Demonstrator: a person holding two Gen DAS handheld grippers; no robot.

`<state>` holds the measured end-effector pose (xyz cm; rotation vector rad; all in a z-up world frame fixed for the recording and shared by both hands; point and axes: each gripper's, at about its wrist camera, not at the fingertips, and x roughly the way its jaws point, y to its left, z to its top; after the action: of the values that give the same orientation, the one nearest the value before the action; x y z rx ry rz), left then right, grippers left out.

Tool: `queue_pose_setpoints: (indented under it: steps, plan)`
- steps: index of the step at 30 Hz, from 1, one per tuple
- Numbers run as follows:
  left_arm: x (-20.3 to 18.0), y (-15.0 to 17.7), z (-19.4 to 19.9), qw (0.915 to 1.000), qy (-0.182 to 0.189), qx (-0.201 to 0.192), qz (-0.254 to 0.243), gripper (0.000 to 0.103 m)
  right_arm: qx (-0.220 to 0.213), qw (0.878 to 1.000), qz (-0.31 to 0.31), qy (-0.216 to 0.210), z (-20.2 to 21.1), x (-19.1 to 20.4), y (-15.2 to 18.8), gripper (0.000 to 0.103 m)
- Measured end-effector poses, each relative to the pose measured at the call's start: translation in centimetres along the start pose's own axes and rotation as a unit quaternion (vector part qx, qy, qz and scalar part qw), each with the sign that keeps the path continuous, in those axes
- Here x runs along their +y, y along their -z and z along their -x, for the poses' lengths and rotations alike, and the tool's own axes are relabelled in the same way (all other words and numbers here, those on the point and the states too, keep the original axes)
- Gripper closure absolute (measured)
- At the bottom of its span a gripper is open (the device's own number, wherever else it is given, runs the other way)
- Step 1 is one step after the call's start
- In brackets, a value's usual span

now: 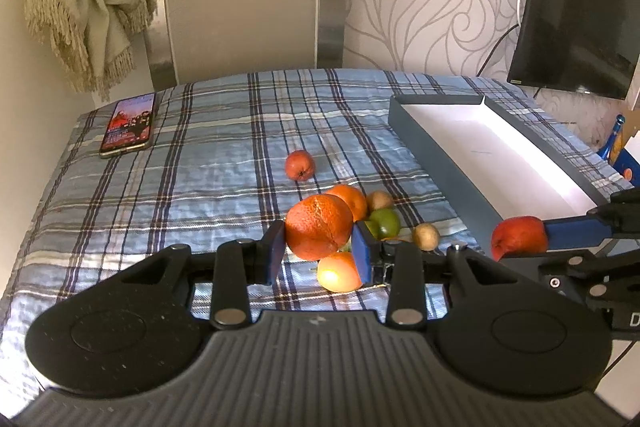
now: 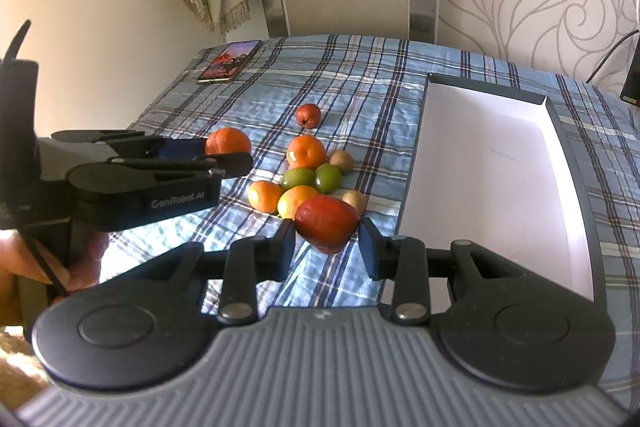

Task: Organize fruits
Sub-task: 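Lift the orange and red apple and carry both toward the white box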

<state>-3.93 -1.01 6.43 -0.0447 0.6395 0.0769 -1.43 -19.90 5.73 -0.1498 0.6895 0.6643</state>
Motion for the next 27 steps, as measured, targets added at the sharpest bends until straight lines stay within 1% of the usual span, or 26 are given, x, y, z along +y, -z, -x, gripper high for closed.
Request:
queue_pose_setpoints:
  steps: [9,16,27]
  plan:
    - [0.2,-0.4,0.4,1.0,-0.004,-0.007,0.005,0.062,-0.006,1.0,-0.003,-0.004,0.1,-0.1,0.1,0.066]
    - [0.0,-0.7,0.8,0.9999,0.001,-0.011,0.01,0.062,-0.007,1.0,-0.003,-0.002,0.4,-0.2,0.2,0.066]
    - [-0.3,-0.7,1.2,0.9999,0.001,-0.011,0.005,0.062,-0.011,1.0,-0.006,-0.007,0.9,-0.3,0.3,0.066]
